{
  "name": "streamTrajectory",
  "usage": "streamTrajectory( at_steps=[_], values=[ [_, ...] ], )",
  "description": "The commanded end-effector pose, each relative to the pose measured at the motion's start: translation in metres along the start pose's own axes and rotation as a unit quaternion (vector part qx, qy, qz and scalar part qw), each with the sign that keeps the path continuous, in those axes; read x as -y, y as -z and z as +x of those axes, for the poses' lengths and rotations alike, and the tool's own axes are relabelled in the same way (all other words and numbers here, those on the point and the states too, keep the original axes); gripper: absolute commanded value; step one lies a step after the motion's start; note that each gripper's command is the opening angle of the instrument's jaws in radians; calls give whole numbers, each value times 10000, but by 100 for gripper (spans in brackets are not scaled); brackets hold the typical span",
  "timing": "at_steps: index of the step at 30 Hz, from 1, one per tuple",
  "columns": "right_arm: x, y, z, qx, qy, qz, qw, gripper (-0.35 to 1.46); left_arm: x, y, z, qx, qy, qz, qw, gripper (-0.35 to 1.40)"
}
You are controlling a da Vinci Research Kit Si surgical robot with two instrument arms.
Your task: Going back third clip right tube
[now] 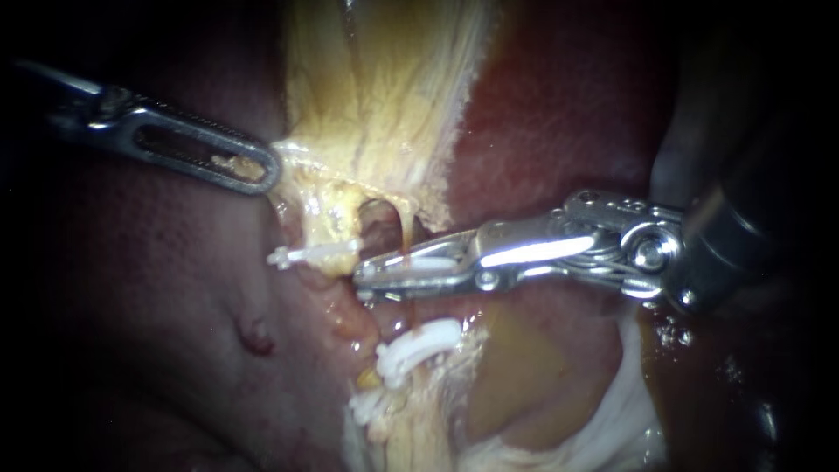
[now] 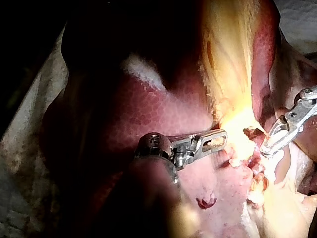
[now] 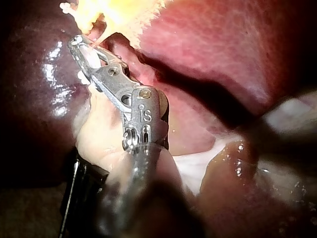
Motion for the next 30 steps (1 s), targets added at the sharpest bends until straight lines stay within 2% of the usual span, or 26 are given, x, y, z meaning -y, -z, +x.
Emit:
streamTrajectory(
  at_steps=[1,6,7,11,15,22,30],
  values=[
    [0,0,-1,1,3,-2,10000,-35,0,0,0,0,0,-2,10000,-35],
    [2,-1,-1,-40,6,-78,10000,-35,0,0,0,0,0,-2,10000,-35],
    [3,-1,-1,-30,244,-74,9997,-35,0,0,0,0,0,-2,10000,-35],
    [6,-4,-1,-27,277,-72,9996,-1,0,0,0,0,0,-2,10000,-35],
    [4,-5,-1,-58,277,-132,9995,19,0,0,0,0,0,-2,10000,-35],
    [-6,-5,0,-238,447,-505,9974,43,0,0,0,0,0,-2,10000,-35],
    [-18,-8,-4,-437,890,-1087,9891,50,0,0,0,0,0,-2,10000,-35]
  ],
)
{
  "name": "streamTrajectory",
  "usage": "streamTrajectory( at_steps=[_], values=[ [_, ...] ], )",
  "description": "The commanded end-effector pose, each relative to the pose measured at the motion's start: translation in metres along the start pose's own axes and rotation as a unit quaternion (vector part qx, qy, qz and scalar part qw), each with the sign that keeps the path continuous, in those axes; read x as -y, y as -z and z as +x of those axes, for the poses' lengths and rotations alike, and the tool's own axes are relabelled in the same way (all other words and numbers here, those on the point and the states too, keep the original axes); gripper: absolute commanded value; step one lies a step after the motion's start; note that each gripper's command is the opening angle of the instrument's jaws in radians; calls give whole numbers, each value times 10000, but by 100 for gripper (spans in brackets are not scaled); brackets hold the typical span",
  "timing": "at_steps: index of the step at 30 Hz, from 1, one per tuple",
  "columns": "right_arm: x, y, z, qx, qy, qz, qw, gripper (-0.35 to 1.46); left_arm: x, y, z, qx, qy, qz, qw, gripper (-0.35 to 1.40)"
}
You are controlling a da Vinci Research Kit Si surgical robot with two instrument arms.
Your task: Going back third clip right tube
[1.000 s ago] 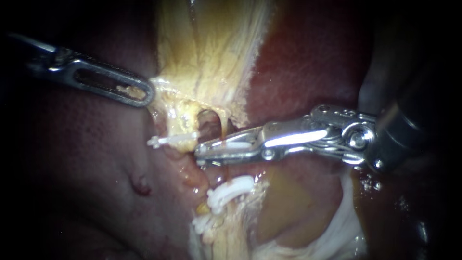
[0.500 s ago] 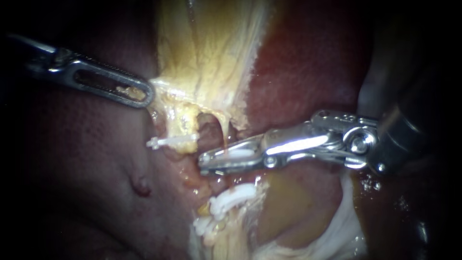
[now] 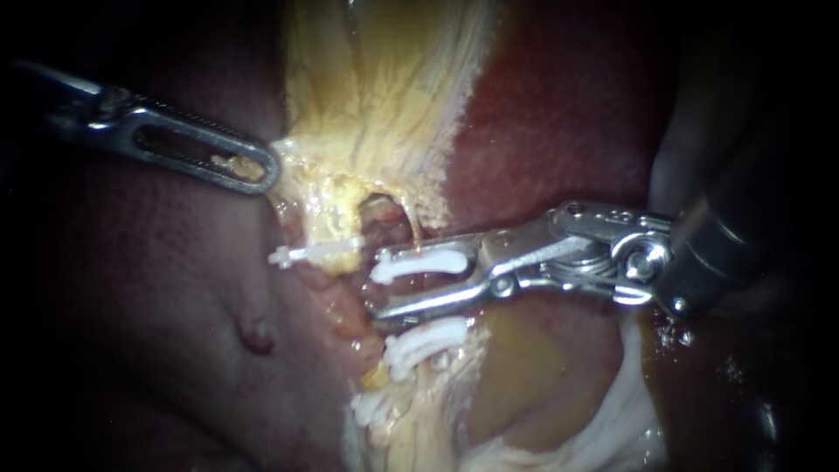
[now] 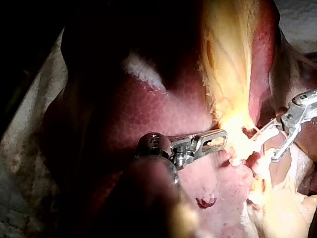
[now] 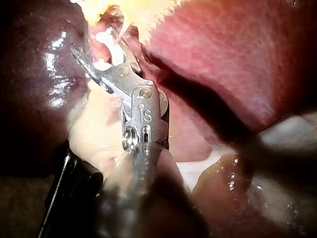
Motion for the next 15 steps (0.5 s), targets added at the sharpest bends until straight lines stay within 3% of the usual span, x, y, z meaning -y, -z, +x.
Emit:
streamTrajectory(
  at_steps=[1,6,15],
  values=[
    [-1,1,-1,-13,32,-52,10000,50,0,0,0,-1,1,0,10000,-35],
    [-9,3,-7,-60,209,-280,9994,50,0,0,0,0,0,-2,10000,-35],
    [-8,11,-15,-37,445,-269,9986,50,0,0,1,0,-1,-3,10000,-35]
  ],
)
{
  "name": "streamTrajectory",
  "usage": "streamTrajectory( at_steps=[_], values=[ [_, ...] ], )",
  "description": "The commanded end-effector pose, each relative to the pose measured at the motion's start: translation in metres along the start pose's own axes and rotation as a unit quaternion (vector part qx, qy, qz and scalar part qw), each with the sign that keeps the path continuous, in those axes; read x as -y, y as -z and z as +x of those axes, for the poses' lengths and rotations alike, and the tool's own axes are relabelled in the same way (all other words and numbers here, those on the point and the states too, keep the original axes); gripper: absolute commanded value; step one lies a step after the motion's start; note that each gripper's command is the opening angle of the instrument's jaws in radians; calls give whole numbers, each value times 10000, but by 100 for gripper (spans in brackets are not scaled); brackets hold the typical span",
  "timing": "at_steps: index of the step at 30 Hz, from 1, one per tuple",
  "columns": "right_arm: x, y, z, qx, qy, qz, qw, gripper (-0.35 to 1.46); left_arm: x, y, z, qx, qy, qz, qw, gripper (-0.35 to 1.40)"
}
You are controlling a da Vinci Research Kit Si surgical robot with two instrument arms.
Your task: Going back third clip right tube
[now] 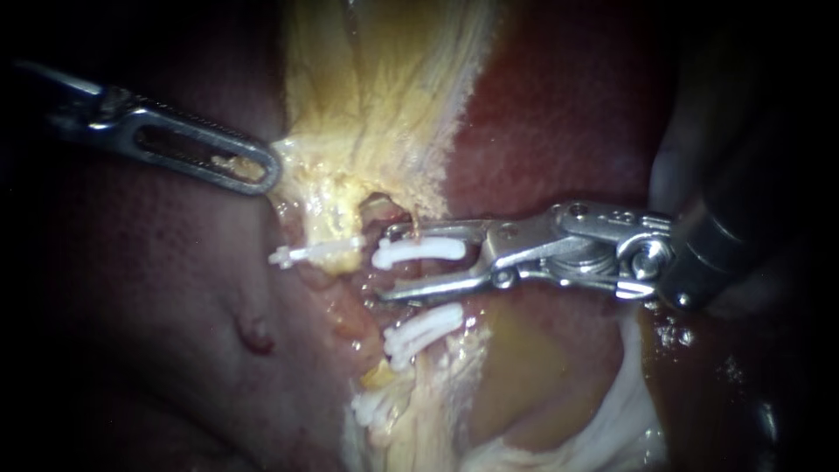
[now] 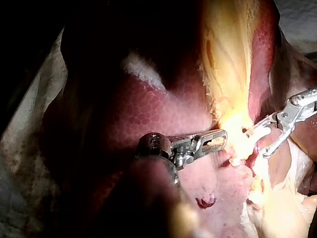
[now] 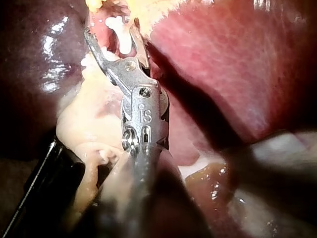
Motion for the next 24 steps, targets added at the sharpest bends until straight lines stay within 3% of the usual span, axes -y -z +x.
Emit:
streamTrajectory(
  at_steps=[1,9,17,22,24],
  values=[
    [1,4,1,6,48,26,10000,50,0,1,0,-1,-2,2,10000,-35],
    [5,42,-1,-11,586,-187,9981,50,-1,1,0,-1,-3,2,10000,-35],
    [21,87,-2,21,1250,-248,9918,50,-1,2,1,-3,-4,5,10000,-35],
    [32,110,6,370,1523,-279,9872,50,-1,2,1,-2,-3,5,10000,-35],
    [35,116,9,402,1603,-294,9858,50,0,1,0,-2,-3,4,10000,-35]
  ],
)
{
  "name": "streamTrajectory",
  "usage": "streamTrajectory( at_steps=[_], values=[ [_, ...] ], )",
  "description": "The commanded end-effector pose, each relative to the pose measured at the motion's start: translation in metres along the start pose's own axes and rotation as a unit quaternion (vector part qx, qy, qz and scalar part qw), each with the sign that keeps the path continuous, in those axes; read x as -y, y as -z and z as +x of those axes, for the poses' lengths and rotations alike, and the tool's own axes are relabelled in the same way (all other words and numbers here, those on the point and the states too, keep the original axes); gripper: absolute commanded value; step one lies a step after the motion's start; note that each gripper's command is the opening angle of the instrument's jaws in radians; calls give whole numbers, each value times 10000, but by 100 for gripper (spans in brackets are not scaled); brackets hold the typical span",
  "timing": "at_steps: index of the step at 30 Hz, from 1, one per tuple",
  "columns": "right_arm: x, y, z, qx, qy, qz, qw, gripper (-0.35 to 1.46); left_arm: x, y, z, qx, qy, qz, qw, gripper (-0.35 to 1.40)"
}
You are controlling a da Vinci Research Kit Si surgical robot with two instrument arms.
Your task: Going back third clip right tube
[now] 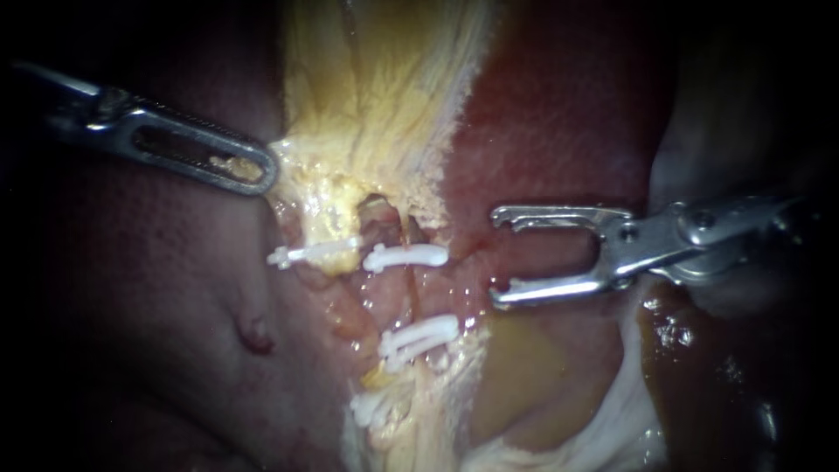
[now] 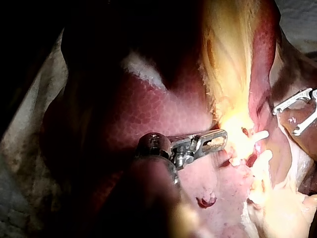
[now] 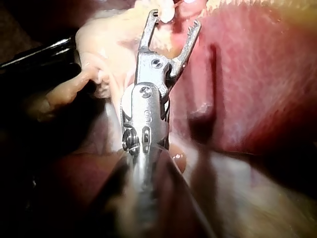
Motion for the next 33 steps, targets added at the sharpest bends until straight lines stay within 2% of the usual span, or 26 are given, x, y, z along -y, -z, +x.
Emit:
streamTrajectory(
  at_steps=[1,6,10,16,25,33],
  values=[
    [0,2,1,7,26,9,10000,50,0,0,0,1,3,-3,10000,-35],
    [3,5,2,6,58,21,10000,50,1,-5,1,16,-1,-32,10000,-35],
    [5,8,1,6,90,29,10000,50,0,-18,6,1,-13,-7,10000,-35],
    [5,9,1,52,124,24,9999,50,0,-51,12,-27,-37,69,10000,-35],
    [5,9,1,50,124,38,9999,50,-1,-95,23,-172,-93,130,9997,-35],
    [5,8,1,48,124,53,9999,50,-5,-99,25,-194,-111,136,9997,-35]
  ],
)
